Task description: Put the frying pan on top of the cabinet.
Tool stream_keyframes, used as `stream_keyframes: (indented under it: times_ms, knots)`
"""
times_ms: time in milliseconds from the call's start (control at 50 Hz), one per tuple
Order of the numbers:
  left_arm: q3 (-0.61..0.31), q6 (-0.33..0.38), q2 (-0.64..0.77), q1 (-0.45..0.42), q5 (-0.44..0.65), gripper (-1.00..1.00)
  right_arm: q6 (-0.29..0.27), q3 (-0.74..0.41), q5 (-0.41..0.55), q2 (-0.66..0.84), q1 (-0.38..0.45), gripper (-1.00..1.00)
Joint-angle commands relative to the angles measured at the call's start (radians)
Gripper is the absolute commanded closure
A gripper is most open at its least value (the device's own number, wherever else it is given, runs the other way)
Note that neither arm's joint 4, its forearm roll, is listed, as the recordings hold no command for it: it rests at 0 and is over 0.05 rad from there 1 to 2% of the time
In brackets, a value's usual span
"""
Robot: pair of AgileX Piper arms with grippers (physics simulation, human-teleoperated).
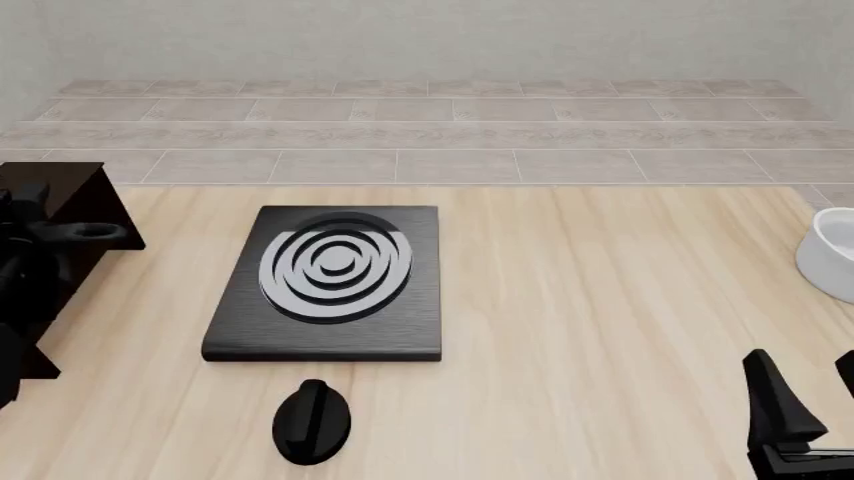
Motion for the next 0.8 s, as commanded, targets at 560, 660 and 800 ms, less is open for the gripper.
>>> stream_keyframes:
  times_ms: [560,660,800]
  knots:
    - [-0.003,0.019,-0.006,0.026,0.012,-1.0,0.0,0.0,-0.001,0.0,-0.004,-1.0]
    - [0.0,0.017,0.006,0.029,0.007,-1.0,0.002,0.0,-0.001,0.0,-0.005,-1.0]
    - [0.002,0.024,0.042,0.044,-0.007,-1.0,0.005,0.0,0.0,-0.001,-0.006,-1.0]
